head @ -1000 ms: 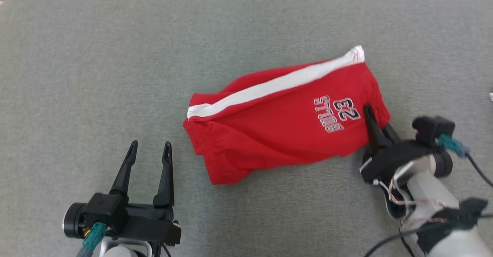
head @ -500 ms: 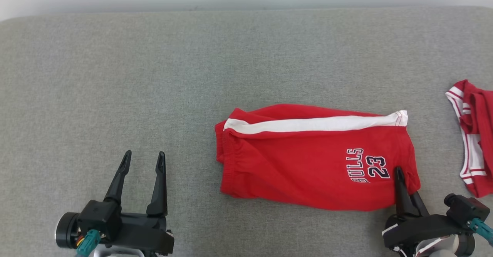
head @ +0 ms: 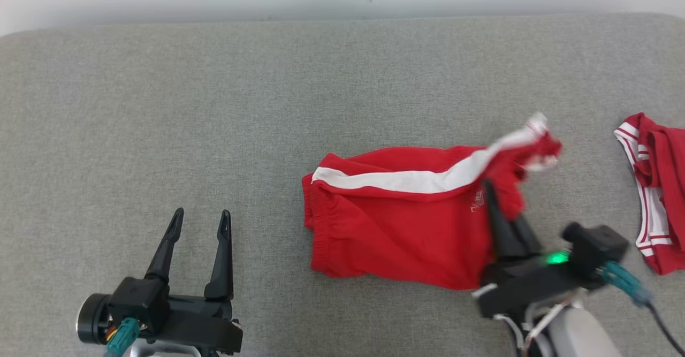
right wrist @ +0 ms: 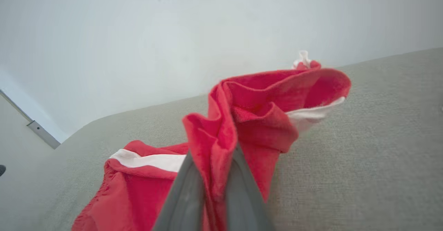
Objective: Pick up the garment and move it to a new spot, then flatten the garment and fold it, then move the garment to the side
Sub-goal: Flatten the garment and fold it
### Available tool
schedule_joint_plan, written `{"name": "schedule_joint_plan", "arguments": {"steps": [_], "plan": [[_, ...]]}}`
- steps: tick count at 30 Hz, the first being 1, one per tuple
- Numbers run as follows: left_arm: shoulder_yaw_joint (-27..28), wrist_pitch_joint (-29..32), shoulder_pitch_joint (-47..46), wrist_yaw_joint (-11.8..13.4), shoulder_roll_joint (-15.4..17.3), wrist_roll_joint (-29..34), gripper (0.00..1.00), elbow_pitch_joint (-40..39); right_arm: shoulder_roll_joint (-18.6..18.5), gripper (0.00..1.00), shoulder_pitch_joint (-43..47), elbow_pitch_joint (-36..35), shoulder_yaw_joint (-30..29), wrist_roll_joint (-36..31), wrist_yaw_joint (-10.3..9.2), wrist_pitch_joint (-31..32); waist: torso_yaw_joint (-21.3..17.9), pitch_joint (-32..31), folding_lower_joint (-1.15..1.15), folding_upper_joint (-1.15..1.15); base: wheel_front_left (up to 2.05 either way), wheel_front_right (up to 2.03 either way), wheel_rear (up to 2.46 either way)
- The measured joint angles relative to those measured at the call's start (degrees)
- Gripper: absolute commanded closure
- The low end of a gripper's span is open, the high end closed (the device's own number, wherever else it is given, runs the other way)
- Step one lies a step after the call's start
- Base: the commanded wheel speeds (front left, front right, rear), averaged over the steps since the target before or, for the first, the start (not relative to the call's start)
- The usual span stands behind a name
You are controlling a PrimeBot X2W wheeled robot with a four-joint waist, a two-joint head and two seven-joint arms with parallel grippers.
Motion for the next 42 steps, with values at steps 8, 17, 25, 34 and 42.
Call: {"name": "schedule_joint_plan", "arguments": {"steps": [8,17,25,34,42], "plan": [[-0.8,0.0,-1.0,-0.2,-0.6,-0.1,0.00,0.3,1.6,1.00,-5.1,-1.7,12.3,-0.1,0.00,3.3,1.1,0.7,0.00,0.00,0.00,0.00,0.00],[-1.5,-0.4,-1.8,-0.5,-1.3,-0.4,0.00,0.8,2.8,1.00,-12.5,10.2,22.3,4.0,0.00,3.3,2.8,2.2,0.01,0.00,0.00,0.00,0.00],[-1.6,-0.9,-2.1,-0.4,-1.6,-0.5,0.00,1.2,3.0,0.39,-16.9,17.5,28.7,8.6,-0.01,3.8,3.8,3.5,0.01,0.01,0.00,0.00,0.00],[-1.6,-1.5,-2.2,-0.3,-1.8,-0.9,0.00,2.1,-0.1,0.00,-18.8,14.4,38.9,12.1,0.00,1.6,3.4,3.0,0.01,0.00,0.00,0.00,0.00],[-1.0,-1.6,-1.4,0.2,-1.3,-1.4,0.00,2.6,-6.8,0.00,-15.5,4.3,32.5,8.1,0.00,-1.9,2.4,1.1,0.01,0.00,0.00,0.00,0.00]]}}
